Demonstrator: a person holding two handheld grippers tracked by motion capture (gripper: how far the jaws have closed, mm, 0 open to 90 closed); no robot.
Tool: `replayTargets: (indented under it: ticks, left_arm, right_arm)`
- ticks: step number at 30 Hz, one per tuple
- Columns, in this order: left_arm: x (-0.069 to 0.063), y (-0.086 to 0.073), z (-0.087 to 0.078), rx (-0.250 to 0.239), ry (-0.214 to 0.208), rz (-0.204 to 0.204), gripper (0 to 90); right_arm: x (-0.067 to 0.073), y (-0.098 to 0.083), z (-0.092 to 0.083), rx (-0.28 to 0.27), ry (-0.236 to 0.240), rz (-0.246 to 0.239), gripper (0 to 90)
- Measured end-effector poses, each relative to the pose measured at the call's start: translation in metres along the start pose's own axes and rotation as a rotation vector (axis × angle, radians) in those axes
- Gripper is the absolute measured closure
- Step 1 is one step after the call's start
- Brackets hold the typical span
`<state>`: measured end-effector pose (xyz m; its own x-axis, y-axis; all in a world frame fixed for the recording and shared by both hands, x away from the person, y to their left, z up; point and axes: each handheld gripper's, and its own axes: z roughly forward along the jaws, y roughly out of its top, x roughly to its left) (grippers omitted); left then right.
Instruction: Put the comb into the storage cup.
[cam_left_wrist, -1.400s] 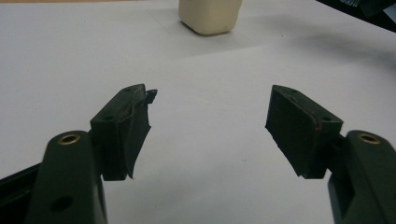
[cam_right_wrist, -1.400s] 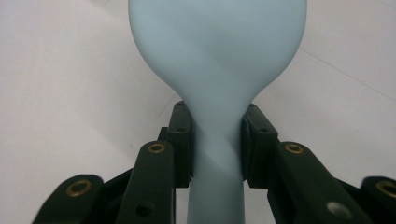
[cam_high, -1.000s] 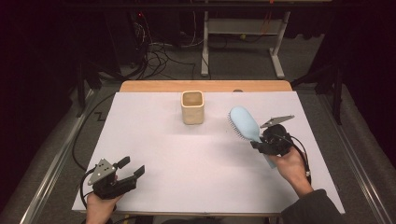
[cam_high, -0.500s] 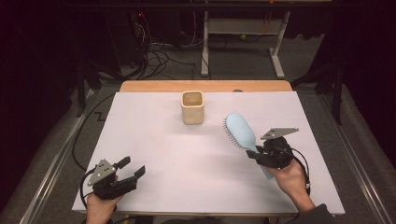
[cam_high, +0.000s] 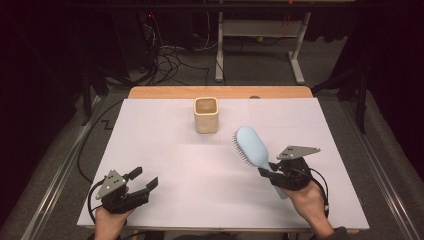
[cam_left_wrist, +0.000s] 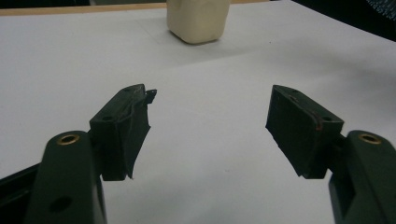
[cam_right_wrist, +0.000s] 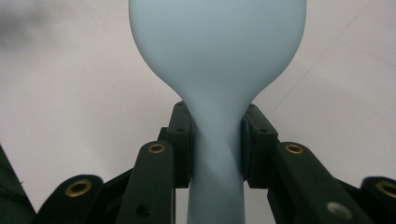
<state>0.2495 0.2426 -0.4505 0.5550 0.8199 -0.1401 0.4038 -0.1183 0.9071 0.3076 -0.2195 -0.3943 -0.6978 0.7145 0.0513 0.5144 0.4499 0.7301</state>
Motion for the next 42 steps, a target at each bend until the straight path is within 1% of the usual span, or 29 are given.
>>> replayTargets:
  ticks: [5,6,7,8,9,11,12,14,17,19,20,24,26,31,38,41,42]
  left_arm:
    - [-0.002,0.003,0.0,-0.014,-0.013,-0.009,30.2]
    - [-0.003,0.004,0.0,-0.014,-0.016,-0.008,30.2]
    - [-0.005,0.005,0.002,-0.012,-0.029,-0.004,30.1]
    - [-0.005,0.005,0.002,-0.012,-0.029,-0.004,29.9]
    - [-0.005,0.006,0.003,-0.007,-0.031,0.005,29.9]
    - [-0.007,0.007,0.006,0.001,-0.038,0.017,29.7]
    - [-0.008,0.008,0.008,0.007,-0.043,0.022,29.5]
    - [-0.01,0.01,0.01,0.008,-0.048,0.031,29.5]
    - [-0.014,0.013,0.013,0.01,-0.06,0.043,29.4]
    - [-0.017,0.015,0.014,0.01,-0.066,0.047,29.3]
    - [-0.02,0.018,0.016,0.007,-0.072,0.056,29.1]
    - [-0.026,0.022,0.02,0.005,-0.081,0.071,28.8]
    - [-0.029,0.025,0.025,0.016,-0.091,0.076,28.5]
    - [-0.031,0.028,0.03,0.032,-0.099,0.085,28.3]
    - [-0.035,0.033,0.032,0.032,-0.112,0.09,27.6]
    - [-0.037,0.035,0.035,0.031,-0.132,0.075,27.6]
    - [-0.037,0.035,0.035,0.029,-0.134,0.076,27.6]
  right_arm:
    - [0.009,-0.001,-0.001,-0.019,0.019,-0.017,70.4]
    - [0.012,-0.002,-0.001,-0.028,0.031,-0.021,70.4]
    - [0.014,-0.002,-0.001,-0.037,0.039,-0.021,70.4]
    - [0.014,-0.002,-0.001,-0.037,0.039,-0.021,70.4]
    - [0.015,-0.003,-0.001,-0.044,0.047,-0.017,70.4]
    - [0.019,-0.003,0.0,-0.051,0.055,-0.024,70.4]
    - [0.022,-0.004,0.001,-0.05,0.063,-0.03,70.4]
    - [0.024,-0.005,0.002,-0.048,0.066,-0.029,70.4]
    - [0.029,-0.007,0.006,-0.045,0.083,-0.04,70.4]
    - [0.029,-0.007,0.006,-0.045,0.086,-0.042,70.4]
    - [0.03,-0.007,0.007,-0.048,0.092,-0.044,70.4]
    - [0.032,-0.008,0.006,-0.057,0.105,-0.05,70.4]
    - [0.033,-0.008,0.005,-0.068,0.116,-0.048,70.4]
    - [0.036,-0.008,0.004,-0.086,0.126,-0.049,70.4]
    - [0.042,-0.006,0.008,-0.082,0.142,-0.064,70.4]
    - [0.044,-0.006,0.01,-0.078,0.146,-0.069,70.3]
    - [0.045,-0.006,0.011,-0.076,0.148,-0.07,70.4]
